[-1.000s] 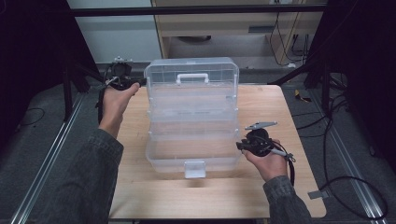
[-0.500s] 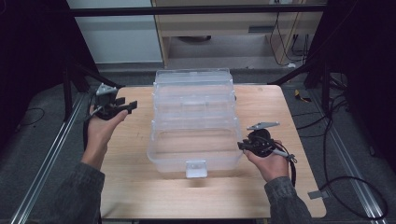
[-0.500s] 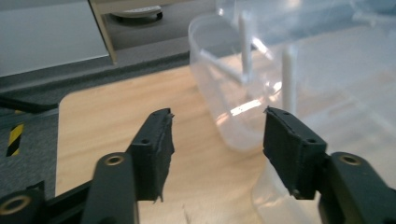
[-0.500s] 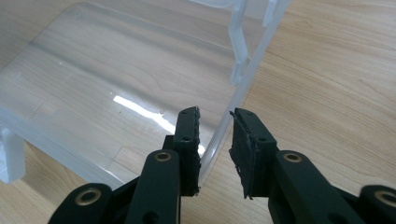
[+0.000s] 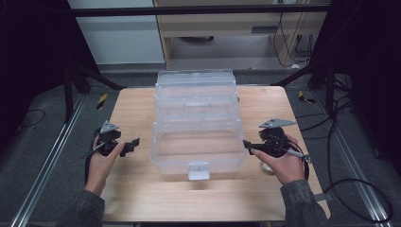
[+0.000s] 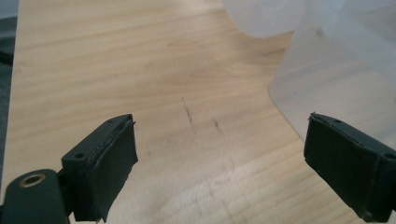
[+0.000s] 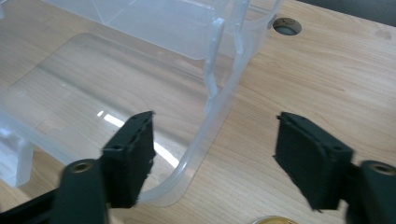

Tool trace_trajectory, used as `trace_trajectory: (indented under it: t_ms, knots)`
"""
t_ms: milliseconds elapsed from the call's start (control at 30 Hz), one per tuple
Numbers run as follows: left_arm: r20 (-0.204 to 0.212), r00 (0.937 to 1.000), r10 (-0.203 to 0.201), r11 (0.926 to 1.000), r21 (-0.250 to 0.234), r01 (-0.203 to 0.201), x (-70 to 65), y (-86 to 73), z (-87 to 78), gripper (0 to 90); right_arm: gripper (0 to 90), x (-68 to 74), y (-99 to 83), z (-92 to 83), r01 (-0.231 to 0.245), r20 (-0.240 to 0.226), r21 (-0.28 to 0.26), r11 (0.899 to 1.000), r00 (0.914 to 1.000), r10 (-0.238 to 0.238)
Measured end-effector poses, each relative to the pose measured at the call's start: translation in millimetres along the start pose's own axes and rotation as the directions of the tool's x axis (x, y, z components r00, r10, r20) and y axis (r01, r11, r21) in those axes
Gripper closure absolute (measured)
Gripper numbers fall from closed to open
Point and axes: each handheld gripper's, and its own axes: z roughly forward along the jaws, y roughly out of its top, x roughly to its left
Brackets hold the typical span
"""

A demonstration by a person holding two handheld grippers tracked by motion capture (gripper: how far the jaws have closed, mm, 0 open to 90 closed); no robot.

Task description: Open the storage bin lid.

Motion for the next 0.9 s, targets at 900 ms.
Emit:
trace_trajectory:
  t_ms: [900]
  knots:
    - [-0.023, 0.9995, 0.020, 0.9929, 0.118, -0.017, 1.4, -44.4, 7.8, 6.4, 8.0, -51.4, -44.8, 4.6, 0.023, 0.037, 0.170, 0.985, 0.9989, -0.030]
